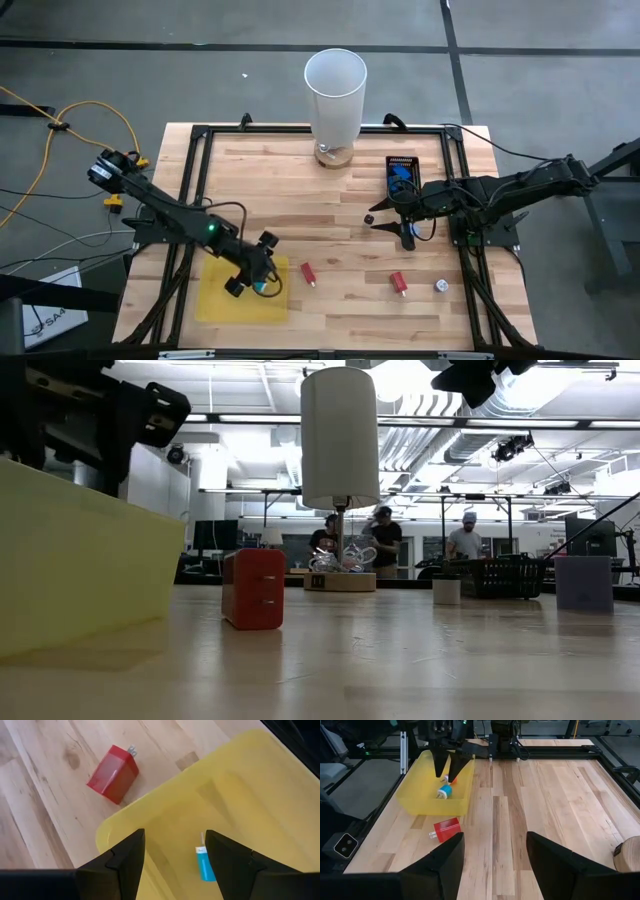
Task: Pick & Place Office items
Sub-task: Put the left red charger adapter into the yellow bin
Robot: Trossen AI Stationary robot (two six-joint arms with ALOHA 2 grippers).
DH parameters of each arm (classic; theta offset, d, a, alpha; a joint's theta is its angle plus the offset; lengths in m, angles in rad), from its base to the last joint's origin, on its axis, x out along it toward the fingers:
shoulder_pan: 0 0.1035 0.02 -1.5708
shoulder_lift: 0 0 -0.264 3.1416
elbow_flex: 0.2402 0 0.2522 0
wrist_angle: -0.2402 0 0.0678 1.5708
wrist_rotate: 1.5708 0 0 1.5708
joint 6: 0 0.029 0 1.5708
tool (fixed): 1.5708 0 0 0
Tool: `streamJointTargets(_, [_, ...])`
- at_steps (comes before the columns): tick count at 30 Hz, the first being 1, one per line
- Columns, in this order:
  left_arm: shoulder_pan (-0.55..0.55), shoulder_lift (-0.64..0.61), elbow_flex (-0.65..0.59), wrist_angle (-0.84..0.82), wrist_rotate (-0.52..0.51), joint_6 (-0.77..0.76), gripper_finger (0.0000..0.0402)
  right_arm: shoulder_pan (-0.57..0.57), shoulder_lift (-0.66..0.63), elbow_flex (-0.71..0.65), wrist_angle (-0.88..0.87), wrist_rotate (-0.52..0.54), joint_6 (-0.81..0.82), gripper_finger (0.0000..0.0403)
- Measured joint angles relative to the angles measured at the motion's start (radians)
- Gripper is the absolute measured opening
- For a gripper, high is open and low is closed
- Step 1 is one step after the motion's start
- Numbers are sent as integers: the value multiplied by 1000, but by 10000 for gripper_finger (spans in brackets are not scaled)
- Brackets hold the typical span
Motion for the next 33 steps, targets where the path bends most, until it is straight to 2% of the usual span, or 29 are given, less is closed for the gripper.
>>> streamJointTargets(8, [89,1,0,92,0,51,202,0,0,0,0,0,0,201])
streamJointTargets(20, [286,1,0,383,0,196,202,0,0,0,0,0,0,201])
streamJointTargets(28, [372,1,0,504,0,193,202,0,0,0,0,0,0,201])
streamJointTargets(33, [403,2,0,523,0,176,202,0,0,0,0,0,0,201])
